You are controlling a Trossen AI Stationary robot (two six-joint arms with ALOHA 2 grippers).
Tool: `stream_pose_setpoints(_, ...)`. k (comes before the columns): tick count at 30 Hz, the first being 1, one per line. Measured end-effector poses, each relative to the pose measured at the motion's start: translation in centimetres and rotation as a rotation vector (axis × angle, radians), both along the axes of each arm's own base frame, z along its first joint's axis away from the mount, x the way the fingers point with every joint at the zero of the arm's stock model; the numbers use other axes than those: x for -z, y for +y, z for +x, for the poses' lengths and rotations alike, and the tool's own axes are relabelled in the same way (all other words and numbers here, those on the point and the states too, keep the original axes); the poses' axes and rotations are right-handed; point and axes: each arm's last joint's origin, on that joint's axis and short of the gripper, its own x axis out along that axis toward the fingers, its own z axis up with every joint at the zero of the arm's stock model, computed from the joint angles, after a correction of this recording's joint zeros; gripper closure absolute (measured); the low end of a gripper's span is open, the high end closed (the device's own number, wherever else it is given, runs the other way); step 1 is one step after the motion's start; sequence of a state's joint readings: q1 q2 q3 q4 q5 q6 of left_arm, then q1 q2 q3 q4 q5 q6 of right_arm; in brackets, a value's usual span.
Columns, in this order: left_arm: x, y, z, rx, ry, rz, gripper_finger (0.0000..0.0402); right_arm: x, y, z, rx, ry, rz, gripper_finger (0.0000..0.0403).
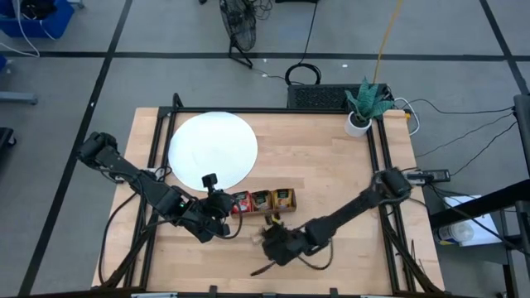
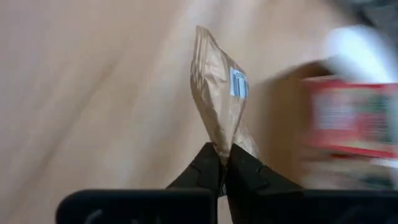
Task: Pick & Place Tea
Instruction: Put the brown tea bag into the middle section of the wooden organizer
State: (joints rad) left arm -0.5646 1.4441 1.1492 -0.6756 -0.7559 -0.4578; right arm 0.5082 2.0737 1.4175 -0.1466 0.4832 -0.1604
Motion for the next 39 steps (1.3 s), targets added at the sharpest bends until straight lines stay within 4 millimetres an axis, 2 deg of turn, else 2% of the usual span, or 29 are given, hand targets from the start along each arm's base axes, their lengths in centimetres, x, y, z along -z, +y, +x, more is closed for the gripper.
stream_pose_setpoints(2,0.0,0.0,0.0,-0.001,0.001,0.000,0.0330,-2.1,-0.5,-0.4,0.064,-0.060,-0.083,0.0400)
stream_pose_setpoints(4,0.0,0.0,0.0,-0.001,0.002,0.001,0.0330,-2.6,-1.7,-0.5,0.116,-0.082,-0.131,0.0400)
stream_pose_setpoints(7,0.0,0.0,0.0,-0.011,-0.002,-0.009,0.0330,-1.5,-3.9,-0.3,0.157,-0.030,-0.167,0.0401)
stream_pose_setpoints(12,0.1,0.1,-0.1,-0.018,0.000,-0.014,0.0330,0.2,-7.8,-0.1,0.227,0.010,-0.120,0.0402)
stream_pose_setpoints(15,0.1,0.1,-0.1,-0.021,0.004,-0.016,0.0330,1.0,-9.0,-0.2,0.274,-0.001,-0.100,0.0397)
stream_pose_setpoints(30,0.2,0.1,-0.2,-0.025,0.012,-0.021,0.0330,0.6,-8.6,-0.4,0.265,-0.030,-0.080,0.0314)
stream_pose_setpoints(39,0.2,0.1,-0.2,-0.024,0.013,-0.021,0.0330,-1.8,-8.7,-0.7,0.284,-0.095,-0.062,0.0258)
